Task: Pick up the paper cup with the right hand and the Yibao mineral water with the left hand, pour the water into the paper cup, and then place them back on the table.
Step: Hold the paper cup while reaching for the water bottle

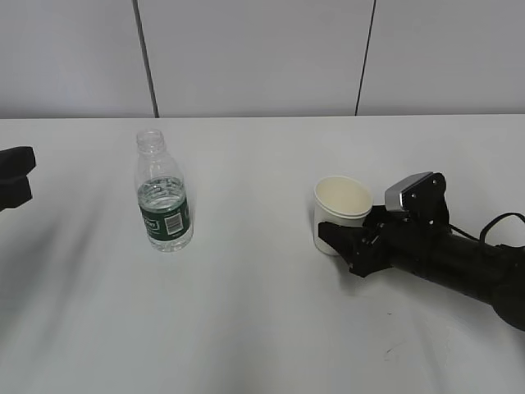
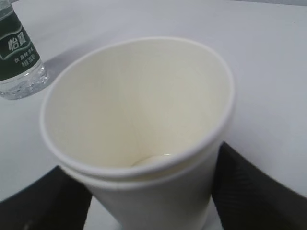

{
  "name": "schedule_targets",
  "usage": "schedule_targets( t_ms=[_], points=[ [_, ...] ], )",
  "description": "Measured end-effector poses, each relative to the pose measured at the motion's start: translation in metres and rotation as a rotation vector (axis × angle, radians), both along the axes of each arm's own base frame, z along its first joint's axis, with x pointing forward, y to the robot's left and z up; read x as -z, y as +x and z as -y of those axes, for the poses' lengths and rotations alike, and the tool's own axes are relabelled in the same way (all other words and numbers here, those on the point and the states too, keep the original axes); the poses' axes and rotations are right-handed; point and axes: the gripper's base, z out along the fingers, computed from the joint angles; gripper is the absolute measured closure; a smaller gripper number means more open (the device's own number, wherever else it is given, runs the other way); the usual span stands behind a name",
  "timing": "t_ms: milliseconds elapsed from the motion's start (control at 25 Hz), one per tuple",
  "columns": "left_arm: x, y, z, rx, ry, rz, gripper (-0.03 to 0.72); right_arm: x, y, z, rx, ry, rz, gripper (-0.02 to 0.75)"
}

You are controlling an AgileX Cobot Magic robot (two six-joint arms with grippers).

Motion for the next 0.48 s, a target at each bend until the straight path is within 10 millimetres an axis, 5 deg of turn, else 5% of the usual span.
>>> schedule_targets(
  t_ms=[480],
  points=[
    [0.0035, 0.0028, 0.0051, 0.058, 0.025, 0.012, 0.297, 0.0, 0.0014, 0.0012, 0.024, 0.007, -0.001, 0.187]
  ],
)
